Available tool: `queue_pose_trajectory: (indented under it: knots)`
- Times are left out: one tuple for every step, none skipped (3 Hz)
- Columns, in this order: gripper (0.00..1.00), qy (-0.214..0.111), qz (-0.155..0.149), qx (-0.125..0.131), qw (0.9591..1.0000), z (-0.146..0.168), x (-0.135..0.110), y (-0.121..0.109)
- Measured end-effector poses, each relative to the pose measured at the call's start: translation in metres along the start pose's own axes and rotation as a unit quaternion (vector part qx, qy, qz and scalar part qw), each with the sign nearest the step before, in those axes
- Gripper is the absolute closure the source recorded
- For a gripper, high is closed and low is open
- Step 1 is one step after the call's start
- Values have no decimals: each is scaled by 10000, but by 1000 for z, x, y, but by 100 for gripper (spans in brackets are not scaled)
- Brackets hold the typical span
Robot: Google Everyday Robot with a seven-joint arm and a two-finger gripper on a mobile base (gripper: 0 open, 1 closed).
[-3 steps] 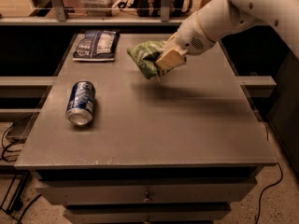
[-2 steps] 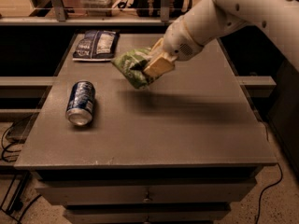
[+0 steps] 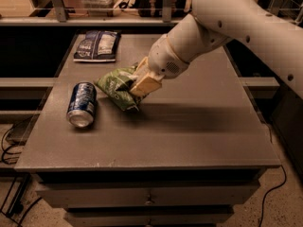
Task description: Move green jalapeno chip bag near pepsi can
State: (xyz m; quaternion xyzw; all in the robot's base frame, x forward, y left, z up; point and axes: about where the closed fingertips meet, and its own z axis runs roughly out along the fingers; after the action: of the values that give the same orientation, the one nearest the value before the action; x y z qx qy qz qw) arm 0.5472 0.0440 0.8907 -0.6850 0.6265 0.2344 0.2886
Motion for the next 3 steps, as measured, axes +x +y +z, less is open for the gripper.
queue_pose_trajectory:
  knots:
    - [59,-39,134,-86,9999,14,5,8]
    - [35,-78,239,-110,9996,21,8,13]
    - [12,-169,337,-103,9992,23,9,16]
